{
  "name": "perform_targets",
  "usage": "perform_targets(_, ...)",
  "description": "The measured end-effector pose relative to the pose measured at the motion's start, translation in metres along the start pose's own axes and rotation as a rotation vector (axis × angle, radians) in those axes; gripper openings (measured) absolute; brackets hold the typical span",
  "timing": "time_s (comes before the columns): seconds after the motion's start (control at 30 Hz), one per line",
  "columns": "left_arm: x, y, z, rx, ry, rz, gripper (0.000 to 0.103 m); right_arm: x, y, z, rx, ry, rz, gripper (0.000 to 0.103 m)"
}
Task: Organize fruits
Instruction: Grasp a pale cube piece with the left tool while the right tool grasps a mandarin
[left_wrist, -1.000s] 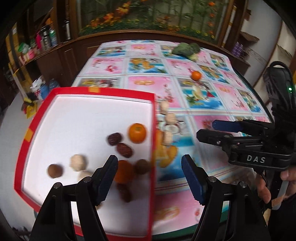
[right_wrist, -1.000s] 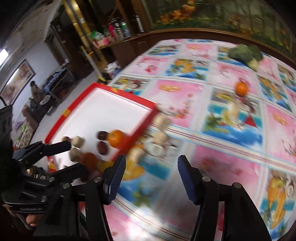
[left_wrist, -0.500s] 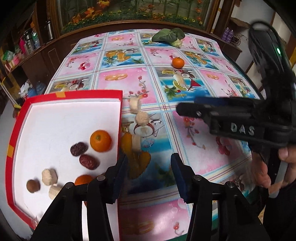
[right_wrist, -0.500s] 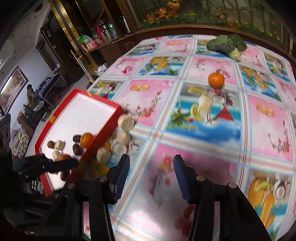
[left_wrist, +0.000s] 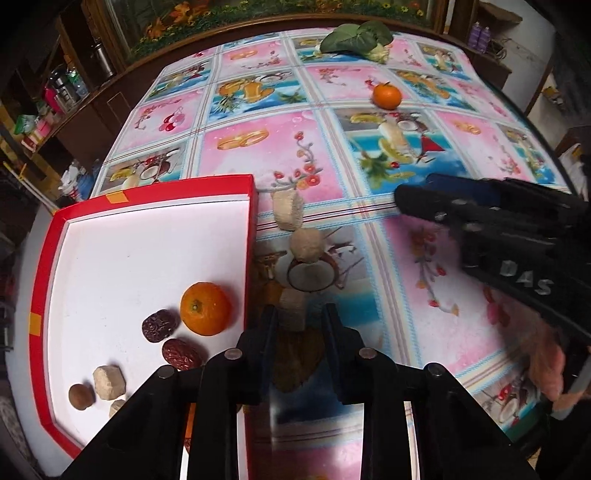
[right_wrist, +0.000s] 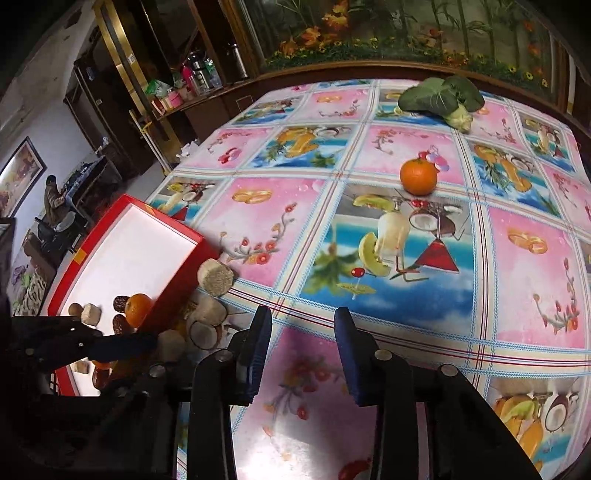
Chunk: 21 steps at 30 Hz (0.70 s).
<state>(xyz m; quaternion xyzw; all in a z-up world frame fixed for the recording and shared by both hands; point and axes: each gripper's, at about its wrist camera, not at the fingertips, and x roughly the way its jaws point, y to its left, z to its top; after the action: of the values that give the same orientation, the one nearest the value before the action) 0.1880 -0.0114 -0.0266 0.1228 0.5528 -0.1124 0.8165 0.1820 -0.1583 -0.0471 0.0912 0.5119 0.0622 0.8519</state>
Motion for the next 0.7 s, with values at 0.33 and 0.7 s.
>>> perform_targets(0.33,0.000,-0.002,-0.008,-0.017,-0.032,-0.018,0.014,-0.016,-0.031,0.004,0.109,-0.051,0.012,0.028)
perform_targets(0.7,-0.022,0.016,-0.040,-0.071,-0.084,-0.130,0.014,-0.017,-0.087,0.037,0.255,-0.017,0.011,0.031)
